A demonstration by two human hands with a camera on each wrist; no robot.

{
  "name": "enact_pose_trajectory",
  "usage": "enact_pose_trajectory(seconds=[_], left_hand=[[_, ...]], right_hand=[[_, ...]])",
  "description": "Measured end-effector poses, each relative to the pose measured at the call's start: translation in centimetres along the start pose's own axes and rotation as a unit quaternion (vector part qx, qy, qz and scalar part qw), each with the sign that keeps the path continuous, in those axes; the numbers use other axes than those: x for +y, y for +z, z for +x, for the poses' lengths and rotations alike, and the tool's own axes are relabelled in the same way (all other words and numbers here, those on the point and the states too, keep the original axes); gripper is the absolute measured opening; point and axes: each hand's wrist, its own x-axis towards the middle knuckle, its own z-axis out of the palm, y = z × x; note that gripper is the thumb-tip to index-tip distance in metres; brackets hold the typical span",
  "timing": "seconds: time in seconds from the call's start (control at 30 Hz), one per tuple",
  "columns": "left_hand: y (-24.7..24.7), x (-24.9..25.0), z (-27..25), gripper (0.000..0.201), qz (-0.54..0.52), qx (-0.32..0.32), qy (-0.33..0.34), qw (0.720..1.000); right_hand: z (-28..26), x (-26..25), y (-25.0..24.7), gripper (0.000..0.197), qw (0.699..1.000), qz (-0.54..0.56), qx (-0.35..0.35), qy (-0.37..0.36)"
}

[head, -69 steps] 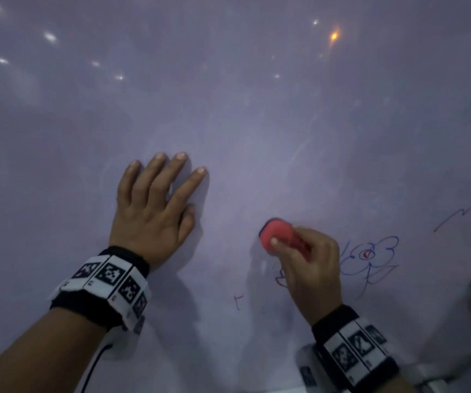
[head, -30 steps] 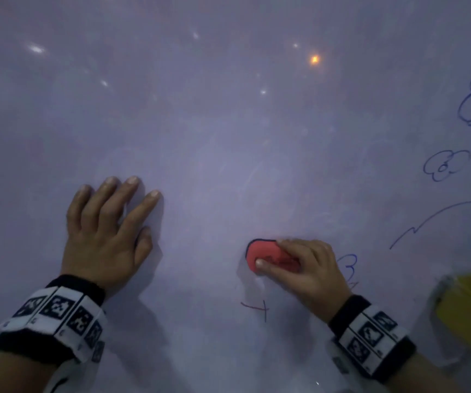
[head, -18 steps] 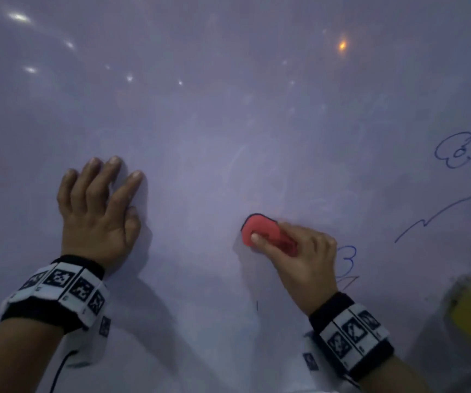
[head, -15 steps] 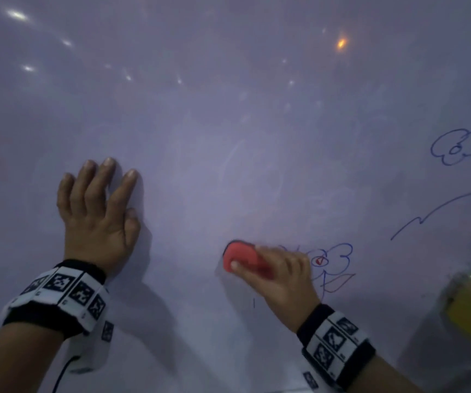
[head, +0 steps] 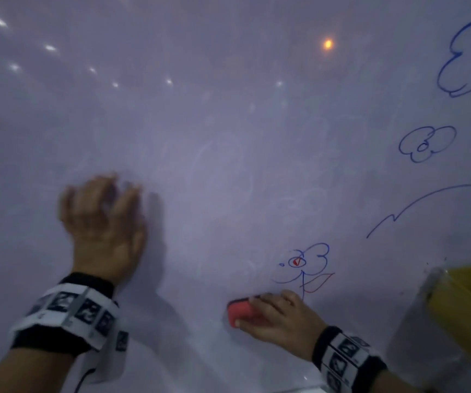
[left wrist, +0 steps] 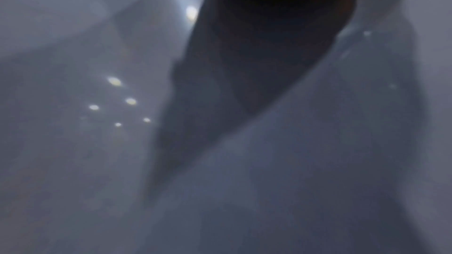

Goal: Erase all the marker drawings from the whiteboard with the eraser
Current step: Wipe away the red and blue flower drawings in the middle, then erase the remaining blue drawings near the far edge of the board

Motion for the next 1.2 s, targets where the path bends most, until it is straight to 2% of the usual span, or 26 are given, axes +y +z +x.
enact_pose_trajectory(seconds=[0.03, 0.1, 0.17, 0.2, 0.27, 0.3, 0.33, 0.4, 0.47, 0.53, 0.63, 0.67, 0.7, 0.73, 0.8, 0.83, 0.9, 0.97, 1.0, 1.07, 1.13, 1.2], left_hand=[[0.6, 1.5, 0.1, 0.037, -0.006, 0.004, 0.043, 0.999], [2.0, 3.7, -0.1, 0.040, -0.002, -0.011, 0.085, 0.996], [2.7, 4.5, -0.3, 0.042, 0.020, -0.019, 0.081, 0.996], [2.9, 4.4, -0.4, 0.043, 0.026, -0.020, 0.076, 0.997], [2.8, 4.3, -0.5, 0.044, 0.027, -0.026, 0.075, 0.996], [2.8, 4.3, -0.5, 0.044, 0.026, -0.028, 0.076, 0.996], [2.7, 4.4, -0.6, 0.045, 0.024, -0.030, 0.076, 0.996], [2.7, 4.5, -0.6, 0.046, 0.024, -0.031, 0.076, 0.996], [2.7, 4.4, -0.7, 0.049, 0.023, -0.026, 0.079, 0.996], [2.7, 4.4, -0.6, 0.046, 0.023, -0.023, 0.078, 0.996], [2.6, 4.4, -0.4, 0.044, 0.022, -0.029, 0.078, 0.996], [2.5, 4.4, -0.5, 0.044, 0.018, -0.031, 0.077, 0.996], [2.4, 4.4, -0.5, 0.044, 0.015, -0.031, 0.075, 0.997], [2.4, 4.5, -0.5, 0.044, 0.011, -0.031, 0.072, 0.997], [2.2, 4.6, -0.3, 0.044, 0.011, -0.030, 0.069, 0.997], [2.1, 4.6, -0.1, 0.043, 0.011, -0.030, 0.068, 0.997], [1.8, 5.1, 0.0, 0.041, -0.001, -0.036, 0.052, 0.998], [1.4, 7.1, -0.9, 0.040, -0.045, -0.052, 0.043, 0.997], [1.1, 8.8, -1.7, 0.041, -0.075, -0.066, 0.066, 0.993], [1.1, 12.8, -3.4, 0.046, -0.119, -0.104, 0.168, 0.973], [1.8, 15.9, -3.9, 0.044, -0.131, -0.128, 0.252, 0.950], [3.0, 17.8, -2.7, 0.036, -0.149, -0.122, 0.262, 0.945]], right_hand=[[-0.5, 0.3, -0.2, 0.035, 1.000, -0.003, 0.009, -0.021], [0.8, 2.1, -2.1, 0.033, 0.997, -0.028, 0.073, -0.007], [3.5, 3.7, -4.6, 0.029, 0.985, -0.038, 0.143, 0.091], [4.4, 4.4, -4.8, 0.035, 0.975, -0.031, 0.158, 0.151], [5.5, 3.9, -4.1, 0.041, 0.965, 0.041, 0.101, 0.237], [5.5, 3.0, -3.7, 0.041, 0.966, 0.069, 0.087, 0.234], [4.6, 1.9, -2.5, 0.042, 0.979, 0.050, 0.080, 0.179], [1.4, 0.2, 0.2, 0.041, 0.996, 0.000, 0.083, 0.024], [-1.1, 1.3, 0.6, 0.035, 0.998, -0.005, 0.056, -0.036], [-1.2, 3.5, -1.4, 0.034, 0.996, -0.032, 0.079, -0.008], [0.1, 7.4, -4.6, 0.032, 0.984, -0.057, 0.124, 0.113], [0.2, 7.8, -4.6, 0.027, 0.977, -0.070, 0.115, 0.165], [0.2, 7.7, -4.2, 0.021, 0.975, -0.029, 0.092, 0.198], [-0.1, 6.9, -3.6, 0.022, 0.978, -0.041, 0.055, 0.196], [-2.1, 5.2, -2.1, 0.018, 0.990, 0.014, 0.037, 0.135], [-3.5, 4.7, -1.3, 0.023, 0.995, -0.025, 0.034, 0.088], [-6.2, 4.6, -0.6, 0.033, 0.999, -0.023, 0.018, 0.020], [-6.1, 4.6, -1.5, 0.031, 0.999, -0.024, 0.044, 0.016], [-5.3, 4.9, -2.3, 0.027, 0.997, -0.013, 0.063, 0.049], [-3.4, 6.0, -3.9, 0.021, 0.984, 0.014, 0.117, 0.131], [-1.9, 6.9, -4.6, 0.013, 0.969, 0.024, 0.175, 0.173], [-1.0, 7.2, -4.9, 0.010, 0.960, 0.042, 0.201, 0.189]])
